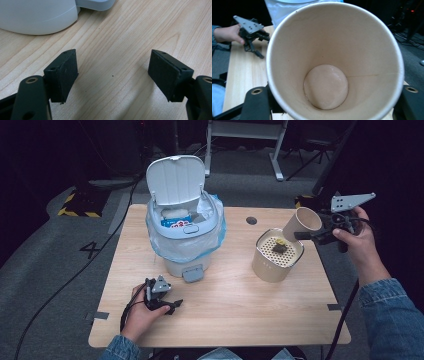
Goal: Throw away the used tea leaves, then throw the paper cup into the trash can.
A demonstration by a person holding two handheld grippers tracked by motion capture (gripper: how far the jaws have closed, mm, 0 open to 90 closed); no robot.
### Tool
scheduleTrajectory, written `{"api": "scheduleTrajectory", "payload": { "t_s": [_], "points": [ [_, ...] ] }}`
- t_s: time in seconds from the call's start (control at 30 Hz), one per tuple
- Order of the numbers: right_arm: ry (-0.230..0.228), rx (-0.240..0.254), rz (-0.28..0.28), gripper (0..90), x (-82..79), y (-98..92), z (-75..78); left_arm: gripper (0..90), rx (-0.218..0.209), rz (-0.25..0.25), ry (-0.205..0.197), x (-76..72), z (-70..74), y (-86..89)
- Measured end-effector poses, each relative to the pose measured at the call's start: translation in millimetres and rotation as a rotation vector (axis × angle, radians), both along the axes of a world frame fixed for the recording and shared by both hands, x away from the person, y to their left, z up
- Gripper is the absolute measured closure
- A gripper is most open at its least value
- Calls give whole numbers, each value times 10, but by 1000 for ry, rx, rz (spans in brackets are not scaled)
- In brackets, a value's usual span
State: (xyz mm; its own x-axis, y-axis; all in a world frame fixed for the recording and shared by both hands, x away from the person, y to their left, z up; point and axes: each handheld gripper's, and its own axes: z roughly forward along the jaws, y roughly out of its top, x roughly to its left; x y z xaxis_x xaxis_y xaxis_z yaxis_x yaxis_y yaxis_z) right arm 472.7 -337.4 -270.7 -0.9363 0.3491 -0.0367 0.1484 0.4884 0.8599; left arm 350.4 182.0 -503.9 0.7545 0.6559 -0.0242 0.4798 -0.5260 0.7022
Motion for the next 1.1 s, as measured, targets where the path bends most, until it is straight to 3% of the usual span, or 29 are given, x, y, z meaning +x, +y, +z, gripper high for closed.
{"api": "scheduleTrajectory", "payload": {
  "t_s": [0.13,0.23,0.43,0.73,0.93,1.1],
  "points": [
    [-5,-53,27,315,21,51,112,240,2,0,-3,-2,0,-1],
    [-12,-64,40,315,51,119,199,240,3,-1,-3,-1,0,-1],
    [-25,-102,61,311,138,402,358,240,0,3,0,-1,0,-1],
    [-47,-99,141,305,231,1007,600,241,3,3,-3,-3,0,-3],
    [-57,-63,142,304,301,1377,694,241,5,3,-8,-1,0,-2],
    [-71,-61,156,303,368,1700,718,240,0,6,-3,3,-1,-7]
  ]
}}
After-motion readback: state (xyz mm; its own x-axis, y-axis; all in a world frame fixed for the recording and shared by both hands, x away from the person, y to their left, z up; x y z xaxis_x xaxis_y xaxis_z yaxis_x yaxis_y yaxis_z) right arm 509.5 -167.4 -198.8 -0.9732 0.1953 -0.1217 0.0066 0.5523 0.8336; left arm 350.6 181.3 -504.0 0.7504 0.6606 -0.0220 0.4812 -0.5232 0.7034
